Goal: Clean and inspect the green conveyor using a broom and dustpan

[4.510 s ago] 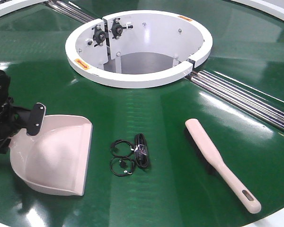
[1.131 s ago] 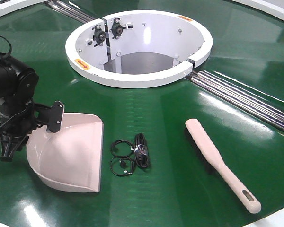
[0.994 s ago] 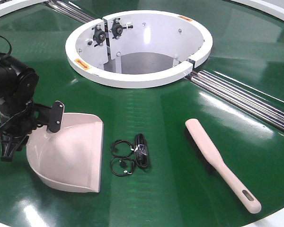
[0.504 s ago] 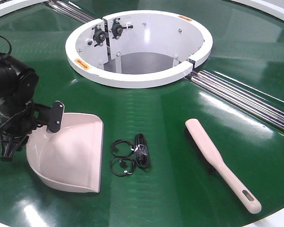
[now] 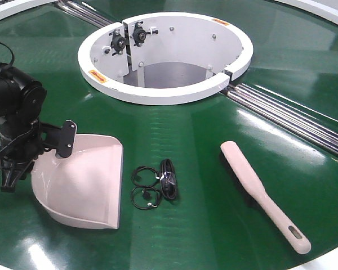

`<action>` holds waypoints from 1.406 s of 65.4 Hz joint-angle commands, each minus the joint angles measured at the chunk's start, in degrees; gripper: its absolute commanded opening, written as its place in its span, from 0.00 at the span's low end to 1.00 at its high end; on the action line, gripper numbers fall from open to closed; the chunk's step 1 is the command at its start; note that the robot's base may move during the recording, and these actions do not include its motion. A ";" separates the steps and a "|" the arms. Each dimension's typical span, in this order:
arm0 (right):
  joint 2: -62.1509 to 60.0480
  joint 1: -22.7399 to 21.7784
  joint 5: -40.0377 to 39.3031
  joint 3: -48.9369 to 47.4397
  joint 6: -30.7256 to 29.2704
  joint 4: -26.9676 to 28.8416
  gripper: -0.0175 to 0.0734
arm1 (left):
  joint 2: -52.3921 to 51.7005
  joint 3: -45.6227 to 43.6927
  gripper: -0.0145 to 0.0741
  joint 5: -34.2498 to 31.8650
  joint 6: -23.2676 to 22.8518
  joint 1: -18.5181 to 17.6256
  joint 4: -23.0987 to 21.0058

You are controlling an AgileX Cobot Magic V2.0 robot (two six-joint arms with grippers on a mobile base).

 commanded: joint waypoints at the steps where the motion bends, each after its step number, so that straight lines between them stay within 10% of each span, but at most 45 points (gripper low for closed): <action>1: 6.18 -0.33 0.88 -4.27 -0.21 1.78 0.18 | -2.57 -1.40 0.16 0.27 -0.30 -0.50 0.85; 28: 16.70 -0.25 1.32 -5.43 -1.90 4.14 0.24 | -2.57 -1.40 0.16 0.27 -0.30 -0.50 0.85; 56: 27.01 -0.25 16.01 -16.74 -5.67 3.73 0.82 | -2.57 -1.40 0.16 0.27 -0.30 -0.50 0.85; 92: 49.64 9.98 29.52 -32.19 2.29 -6.86 0.84 | -2.57 -1.40 0.16 0.27 -0.30 -0.50 0.85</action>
